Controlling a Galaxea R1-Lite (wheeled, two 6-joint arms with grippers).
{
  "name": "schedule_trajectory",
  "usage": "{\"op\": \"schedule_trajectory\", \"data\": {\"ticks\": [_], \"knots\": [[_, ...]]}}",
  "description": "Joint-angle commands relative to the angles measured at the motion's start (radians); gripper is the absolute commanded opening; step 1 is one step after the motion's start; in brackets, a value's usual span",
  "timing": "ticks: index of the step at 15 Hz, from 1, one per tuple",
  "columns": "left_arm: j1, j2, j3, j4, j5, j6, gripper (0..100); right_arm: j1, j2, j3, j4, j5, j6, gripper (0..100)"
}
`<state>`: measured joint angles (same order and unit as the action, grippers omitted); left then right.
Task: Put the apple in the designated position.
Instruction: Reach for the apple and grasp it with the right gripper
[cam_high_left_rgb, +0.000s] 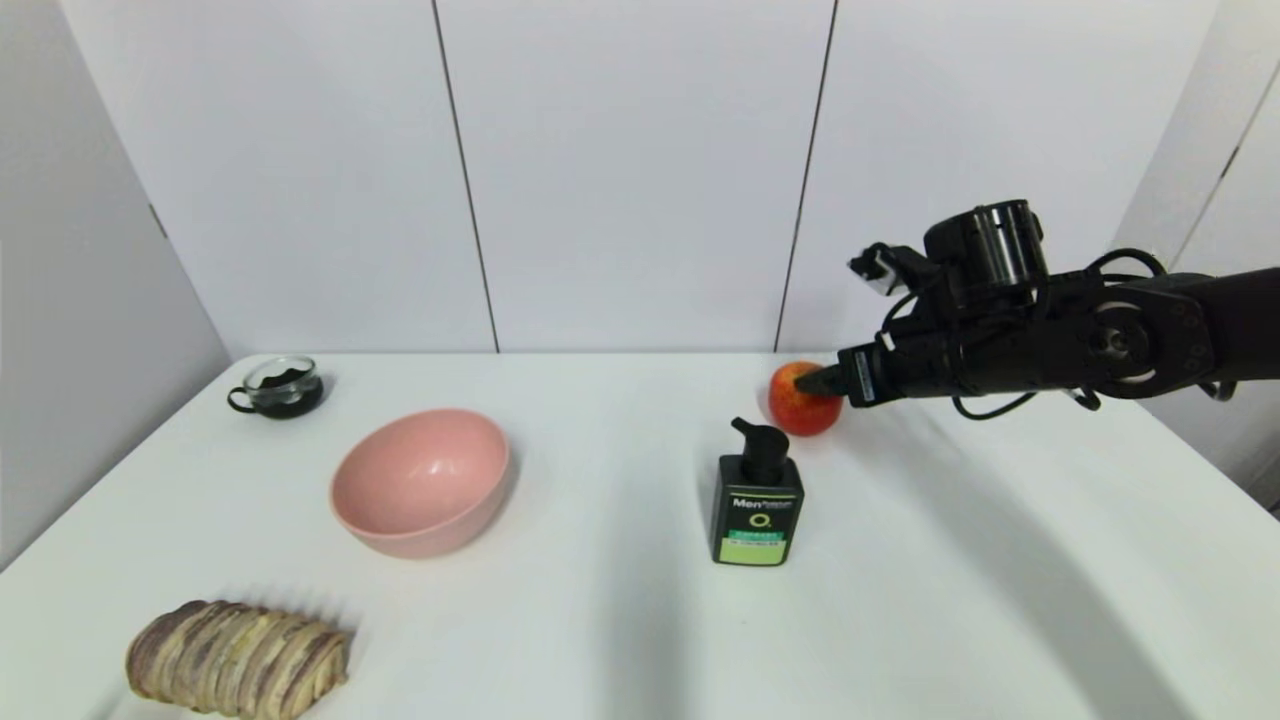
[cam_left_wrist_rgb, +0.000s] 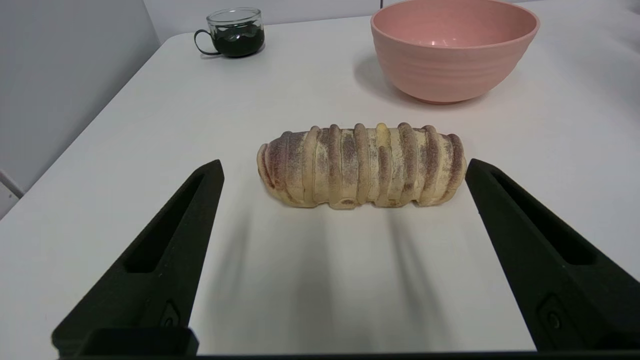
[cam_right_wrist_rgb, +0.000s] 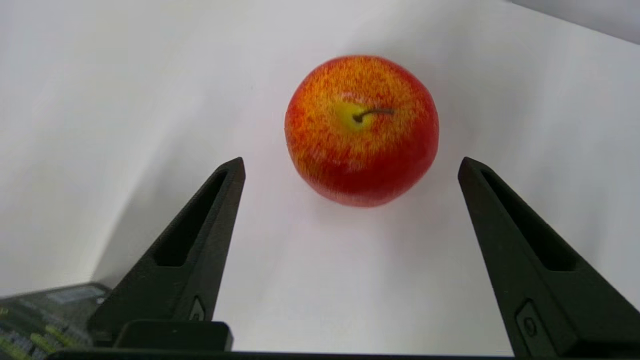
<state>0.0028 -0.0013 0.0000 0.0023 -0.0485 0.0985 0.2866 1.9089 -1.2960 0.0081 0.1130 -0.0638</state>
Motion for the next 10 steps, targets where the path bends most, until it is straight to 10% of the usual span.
{"op": "schedule_trajectory", "data": {"ticks": [1,10], "knots": [[0.000,0.001,0.000,0.001,-0.001,0.000,100,0.002,0.078,-0.039,0.000,0.002,-0.002,100],[0.000,0.001,0.000,0.001,-0.001,0.000,100,-0.006,0.214,-0.146,0.001,0.001,-0.002,100]]}}
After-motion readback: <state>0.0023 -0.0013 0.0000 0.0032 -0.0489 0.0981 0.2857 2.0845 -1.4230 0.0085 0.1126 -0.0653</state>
